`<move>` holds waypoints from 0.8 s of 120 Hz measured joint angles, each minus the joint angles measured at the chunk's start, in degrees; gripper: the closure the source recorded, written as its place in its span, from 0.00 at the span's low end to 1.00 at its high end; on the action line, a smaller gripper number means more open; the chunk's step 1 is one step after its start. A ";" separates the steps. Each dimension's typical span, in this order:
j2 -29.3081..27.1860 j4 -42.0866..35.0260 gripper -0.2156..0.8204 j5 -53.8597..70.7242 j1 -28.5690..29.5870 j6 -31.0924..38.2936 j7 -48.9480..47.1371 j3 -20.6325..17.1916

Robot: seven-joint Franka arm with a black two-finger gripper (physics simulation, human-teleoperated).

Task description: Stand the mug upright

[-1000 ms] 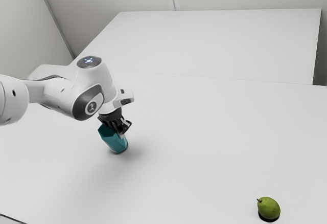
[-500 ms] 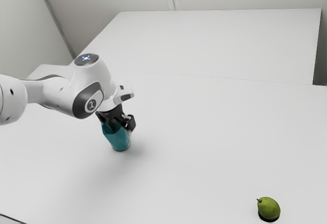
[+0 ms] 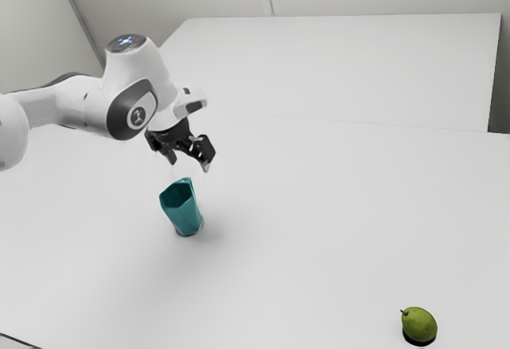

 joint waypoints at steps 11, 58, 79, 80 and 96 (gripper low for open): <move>1.40 4.40 0.24 -0.72 -0.32 -5.22 0.01 -0.03; 5.79 21.72 0.23 -1.67 -0.38 -24.84 0.06 -0.47; 5.93 26.12 0.23 -1.44 -0.81 -29.59 0.07 -0.48; 5.93 26.35 0.23 -1.42 -0.83 -29.79 0.07 -0.48; 5.93 29.16 0.22 -1.18 -1.21 -32.50 0.11 -0.52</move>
